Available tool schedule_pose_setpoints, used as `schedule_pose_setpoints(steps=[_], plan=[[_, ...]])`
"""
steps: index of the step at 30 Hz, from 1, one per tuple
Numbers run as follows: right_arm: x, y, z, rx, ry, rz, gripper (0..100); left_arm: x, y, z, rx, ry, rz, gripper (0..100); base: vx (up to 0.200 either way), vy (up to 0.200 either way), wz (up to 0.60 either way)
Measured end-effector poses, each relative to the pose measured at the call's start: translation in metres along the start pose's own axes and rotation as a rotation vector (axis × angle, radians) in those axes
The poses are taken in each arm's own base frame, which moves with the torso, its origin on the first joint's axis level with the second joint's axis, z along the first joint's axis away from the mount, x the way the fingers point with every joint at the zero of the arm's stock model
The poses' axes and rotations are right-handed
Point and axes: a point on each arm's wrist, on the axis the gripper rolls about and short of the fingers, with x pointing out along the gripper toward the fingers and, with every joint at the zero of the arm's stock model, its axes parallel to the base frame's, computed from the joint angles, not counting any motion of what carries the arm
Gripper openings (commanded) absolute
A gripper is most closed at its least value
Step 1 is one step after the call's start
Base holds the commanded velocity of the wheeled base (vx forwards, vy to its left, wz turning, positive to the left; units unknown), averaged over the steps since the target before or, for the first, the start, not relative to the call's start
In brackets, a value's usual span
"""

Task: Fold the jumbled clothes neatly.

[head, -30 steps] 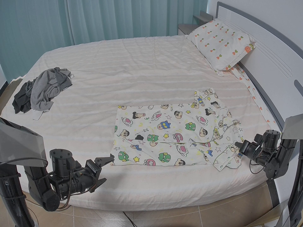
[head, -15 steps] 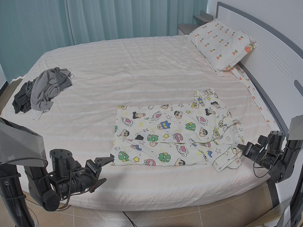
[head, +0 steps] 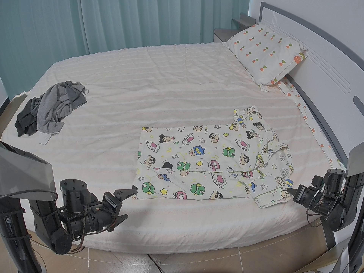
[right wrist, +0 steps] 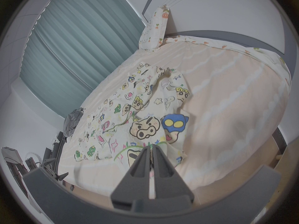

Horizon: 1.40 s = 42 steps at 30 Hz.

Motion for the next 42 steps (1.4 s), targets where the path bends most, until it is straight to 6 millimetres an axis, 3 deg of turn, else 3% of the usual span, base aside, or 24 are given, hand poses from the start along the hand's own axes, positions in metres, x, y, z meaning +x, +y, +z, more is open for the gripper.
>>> schedule_pose_setpoints(steps=[1, 2, 11, 17, 24, 36, 42], plan=[[0.000, 0.000, -0.002, -0.002, 0.009, -0.002, 0, 0.000, 0.000, 0.000, 0.000, 0.000, 0.001, 100, 0.000, 0.000, 0.00], [0.000, 0.000, -0.003, -0.006, 0.015, -0.003, 100, 0.000, 0.000, 0.000, 0.000, -0.001, 0.002, 100, 0.000, 0.000, 0.00], [-0.009, 0.011, -0.004, -0.025, 0.017, 0.027, 100, 0.001, 0.001, -0.001, 0.006, 0.001, 0.005, 100, 0.000, 0.000, 0.00], [-0.023, 0.034, 0.003, -0.068, -0.030, 0.106, 100, 0.001, 0.004, -0.002, 0.072, 0.005, 0.019, 100, 0.000, 0.000, 0.00], [-0.026, 0.067, -0.009, -0.110, 0.014, 0.232, 100, 0.001, 0.006, -0.002, 0.081, 0.007, 0.023, 100, 0.000, 0.000, 0.00], [0.022, 0.115, -0.028, -0.104, 0.016, 0.329, 100, 0.001, 0.006, -0.002, 0.079, 0.008, 0.024, 100, 0.000, 0.000, 0.00], [0.041, 0.127, -0.043, -0.120, 0.044, 0.325, 100, 0.001, 0.006, -0.002, 0.078, 0.007, 0.023, 100, 0.000, 0.000, 0.00]])
